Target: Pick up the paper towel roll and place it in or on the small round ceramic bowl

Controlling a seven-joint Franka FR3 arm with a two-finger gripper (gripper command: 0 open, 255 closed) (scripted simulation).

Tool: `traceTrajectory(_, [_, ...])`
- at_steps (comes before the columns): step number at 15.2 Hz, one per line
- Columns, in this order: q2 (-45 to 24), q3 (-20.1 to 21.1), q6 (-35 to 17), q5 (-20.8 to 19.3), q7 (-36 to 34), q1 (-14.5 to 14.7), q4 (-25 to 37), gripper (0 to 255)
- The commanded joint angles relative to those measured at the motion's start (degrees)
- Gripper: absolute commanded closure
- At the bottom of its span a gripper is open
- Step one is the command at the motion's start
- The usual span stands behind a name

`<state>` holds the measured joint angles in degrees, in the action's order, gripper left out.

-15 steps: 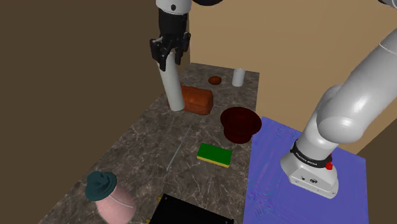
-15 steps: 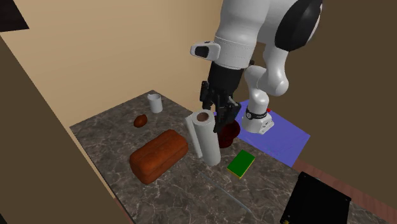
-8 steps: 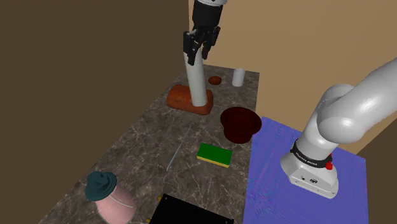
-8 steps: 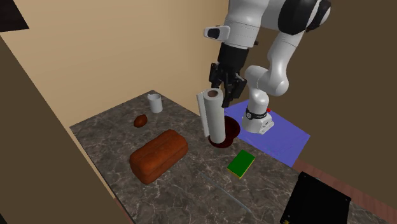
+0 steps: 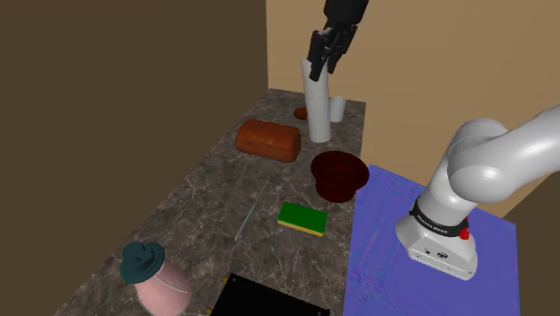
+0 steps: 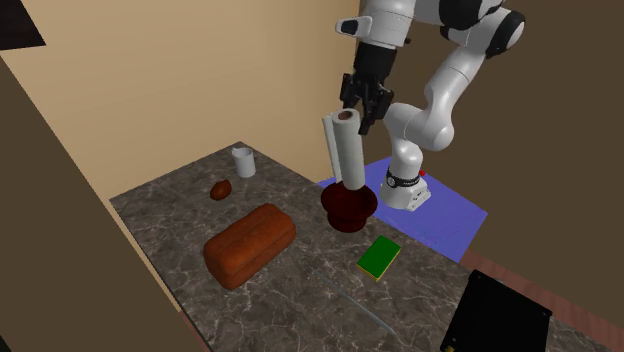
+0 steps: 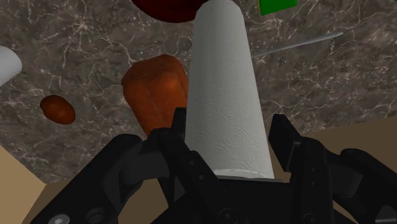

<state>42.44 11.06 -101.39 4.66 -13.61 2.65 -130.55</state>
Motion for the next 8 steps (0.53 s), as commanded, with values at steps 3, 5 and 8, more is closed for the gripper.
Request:
traceTrajectory(3, [7.72,-3.67,4.63,-0.99,3.19,0.11,-3.28,255])
traceTrajectory(5, [11.23,-5.49,7.14,-1.81,4.75,0.00,-4.34,255])
traceTrajectory(8, [16.30,-8.36,11.22,-3.45,7.16,-0.29,-5.38,255])
